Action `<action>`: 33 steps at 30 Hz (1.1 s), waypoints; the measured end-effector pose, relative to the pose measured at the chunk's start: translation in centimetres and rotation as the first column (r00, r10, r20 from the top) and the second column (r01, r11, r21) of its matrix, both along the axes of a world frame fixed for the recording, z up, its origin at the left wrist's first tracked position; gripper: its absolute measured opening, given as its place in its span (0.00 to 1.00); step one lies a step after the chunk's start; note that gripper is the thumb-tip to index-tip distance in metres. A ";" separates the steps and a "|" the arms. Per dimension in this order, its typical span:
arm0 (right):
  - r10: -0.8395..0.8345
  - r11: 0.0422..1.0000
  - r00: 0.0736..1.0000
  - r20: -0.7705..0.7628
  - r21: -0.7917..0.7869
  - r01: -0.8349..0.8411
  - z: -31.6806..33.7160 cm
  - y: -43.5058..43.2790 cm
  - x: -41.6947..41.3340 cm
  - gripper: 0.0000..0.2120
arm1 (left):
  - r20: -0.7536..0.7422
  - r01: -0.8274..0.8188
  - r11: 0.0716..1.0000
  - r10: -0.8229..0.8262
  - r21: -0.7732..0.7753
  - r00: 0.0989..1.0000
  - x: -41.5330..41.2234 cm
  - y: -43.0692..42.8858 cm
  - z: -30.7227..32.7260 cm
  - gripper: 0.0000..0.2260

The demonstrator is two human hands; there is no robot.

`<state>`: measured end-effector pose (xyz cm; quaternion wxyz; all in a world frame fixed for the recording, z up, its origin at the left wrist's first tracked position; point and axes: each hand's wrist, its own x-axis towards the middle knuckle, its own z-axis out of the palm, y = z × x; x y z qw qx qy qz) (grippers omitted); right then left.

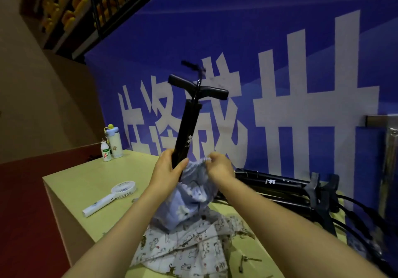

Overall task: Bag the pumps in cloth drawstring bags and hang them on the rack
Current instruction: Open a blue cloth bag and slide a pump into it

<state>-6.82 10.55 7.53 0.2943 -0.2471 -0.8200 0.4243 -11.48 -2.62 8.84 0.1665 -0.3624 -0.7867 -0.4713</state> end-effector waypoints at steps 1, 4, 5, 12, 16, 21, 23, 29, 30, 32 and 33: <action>0.048 0.987 0.991 -0.128 -0.149 -0.067 0.8 0.1 0.1 0.11 | 0.011 -0.010 1.000 0.010 -0.019 1.000 0.0 0.2 -0.3 0.10; 0.123 0.887 0.946 -0.301 -0.394 -0.241 2.6 -0.2 0.4 0.07 | 0.046 -0.024 1.000 0.025 -0.015 0.999 0.4 1.1 -1.0 0.13; 0.146 0.853 0.937 -0.317 -0.439 -0.282 2.9 -0.3 0.6 0.06 | 0.057 -0.015 1.000 0.015 0.000 0.998 0.5 1.3 -1.0 0.14; 0.189 0.769 0.947 -0.261 -0.560 -0.308 2.5 1.2 1.4 0.06 | 0.132 -0.034 0.989 0.014 0.144 0.991 0.9 0.8 -0.3 0.13; 0.243 0.664 0.887 -0.392 -0.600 -0.447 2.5 1.4 1.6 0.06 | 0.153 -0.054 0.988 0.032 0.144 0.988 0.9 1.1 0.3 0.21; 0.265 0.610 0.834 -0.485 -0.585 -0.534 2.3 0.4 1.8 0.06 | 0.158 -0.009 0.996 -0.005 0.086 0.987 1.6 1.8 -0.1 0.28; 0.305 0.598 0.816 -0.491 -0.568 -0.565 2.2 0.4 1.8 0.08 | 0.206 0.069 0.984 -0.102 0.164 0.973 2.0 1.8 0.9 0.27; 0.431 0.613 0.740 -0.516 -0.435 -0.660 3.3 -0.6 2.3 0.13 | 0.229 0.147 0.936 -0.227 0.320 0.946 3.3 2.2 4.0 0.16; 0.432 0.620 0.733 -0.526 -0.417 -0.665 3.6 -0.6 2.5 0.13 | 0.240 0.138 0.935 -0.223 0.327 0.945 3.3 2.2 4.2 0.15; 0.421 0.670 0.756 -0.501 -0.390 -0.632 4.1 -0.6 3.1 0.15 | 0.266 0.100 0.927 -0.205 0.361 0.942 3.1 2.0 4.5 0.12; 0.395 0.724 0.794 -0.462 -0.375 -0.579 4.1 -0.4 3.4 0.15 | 0.275 0.078 0.918 -0.197 0.390 0.941 2.9 1.8 4.6 0.11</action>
